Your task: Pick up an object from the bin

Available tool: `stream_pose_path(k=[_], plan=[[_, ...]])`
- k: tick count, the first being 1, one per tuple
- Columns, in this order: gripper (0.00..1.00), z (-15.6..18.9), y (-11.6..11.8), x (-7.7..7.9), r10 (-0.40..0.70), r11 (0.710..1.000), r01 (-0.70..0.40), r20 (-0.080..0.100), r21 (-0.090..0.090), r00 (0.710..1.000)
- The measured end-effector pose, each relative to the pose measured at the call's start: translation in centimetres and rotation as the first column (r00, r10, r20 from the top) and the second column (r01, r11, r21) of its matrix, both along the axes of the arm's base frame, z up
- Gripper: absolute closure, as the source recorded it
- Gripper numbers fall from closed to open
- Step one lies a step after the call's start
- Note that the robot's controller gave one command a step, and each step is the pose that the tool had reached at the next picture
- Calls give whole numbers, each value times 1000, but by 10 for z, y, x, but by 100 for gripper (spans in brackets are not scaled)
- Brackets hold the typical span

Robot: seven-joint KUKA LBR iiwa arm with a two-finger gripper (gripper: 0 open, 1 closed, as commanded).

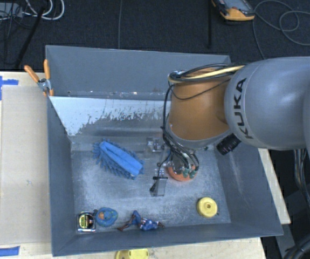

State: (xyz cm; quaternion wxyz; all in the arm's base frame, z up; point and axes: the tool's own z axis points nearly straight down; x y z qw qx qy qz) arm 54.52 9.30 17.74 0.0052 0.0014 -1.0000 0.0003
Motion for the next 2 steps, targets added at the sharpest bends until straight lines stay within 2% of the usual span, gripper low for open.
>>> stream_pose_path(k=[1, 2], plan=[[0, 5, 0, 1, -2, 1000, 2, 8, 1, 1000], [0, -32, 34, 41, -7, 1000, 7, 24, 2, 1000]])
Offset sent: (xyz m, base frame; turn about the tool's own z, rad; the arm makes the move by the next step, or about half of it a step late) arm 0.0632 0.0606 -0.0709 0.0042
